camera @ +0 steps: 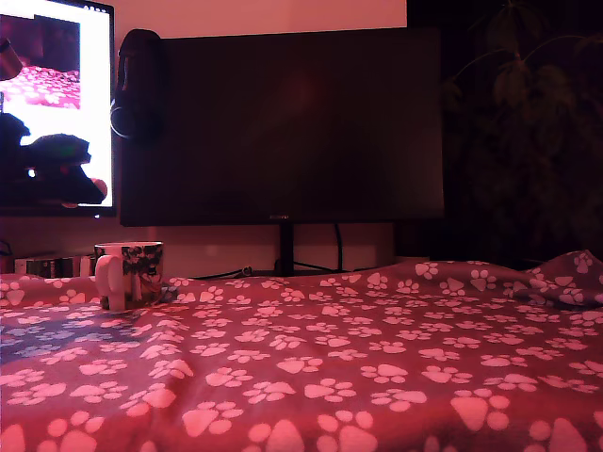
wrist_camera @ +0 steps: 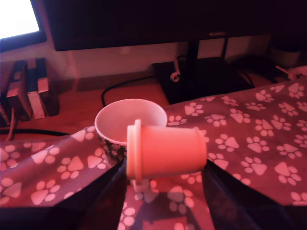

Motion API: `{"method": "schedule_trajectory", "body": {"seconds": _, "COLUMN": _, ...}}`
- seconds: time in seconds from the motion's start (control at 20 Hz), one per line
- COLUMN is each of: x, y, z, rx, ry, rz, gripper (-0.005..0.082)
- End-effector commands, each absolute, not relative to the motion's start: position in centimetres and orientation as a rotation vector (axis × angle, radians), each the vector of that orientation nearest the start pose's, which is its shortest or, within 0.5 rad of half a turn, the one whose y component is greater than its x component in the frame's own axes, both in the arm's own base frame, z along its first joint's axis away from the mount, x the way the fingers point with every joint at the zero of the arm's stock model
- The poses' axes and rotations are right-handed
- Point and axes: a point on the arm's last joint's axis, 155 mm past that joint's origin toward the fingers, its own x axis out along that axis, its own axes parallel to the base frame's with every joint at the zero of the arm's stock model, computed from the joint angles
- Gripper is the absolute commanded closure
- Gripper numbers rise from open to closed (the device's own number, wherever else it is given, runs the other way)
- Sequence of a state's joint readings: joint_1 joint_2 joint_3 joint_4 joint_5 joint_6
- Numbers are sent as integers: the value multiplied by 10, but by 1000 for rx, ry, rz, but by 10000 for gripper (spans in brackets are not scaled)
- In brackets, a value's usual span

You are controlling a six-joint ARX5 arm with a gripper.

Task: Pick up the coffee capsules on the table and drop them inside the coffee cup

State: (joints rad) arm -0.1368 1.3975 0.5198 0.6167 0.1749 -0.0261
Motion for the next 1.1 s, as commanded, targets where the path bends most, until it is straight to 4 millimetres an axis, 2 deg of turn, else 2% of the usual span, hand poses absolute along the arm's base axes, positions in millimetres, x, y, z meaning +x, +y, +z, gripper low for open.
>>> {"method": "schedule_trajectory", "body": {"seconds": 0.0, "x": 417, "y": -90, "z": 154, "rx": -30, "ry": 252, "rz": -310, "gripper": 609}}
{"method": "schedule_trajectory", "body": {"seconds": 0.25, "x": 438, "y": -93, "z": 163, "rx": -30, "ry": 244, "rz": -309, "gripper": 609}}
{"method": "schedule_trajectory", "body": {"seconds": 0.85, "x": 504, "y": -95, "z": 144, "rx": -28, "ry": 445, "rz": -292, "gripper": 609}}
{"method": "schedule_trajectory", "body": {"seconds": 1.05, "x": 515, "y": -88, "z": 131, "rx": -36, "ry": 528, "rz": -271, "gripper": 609}}
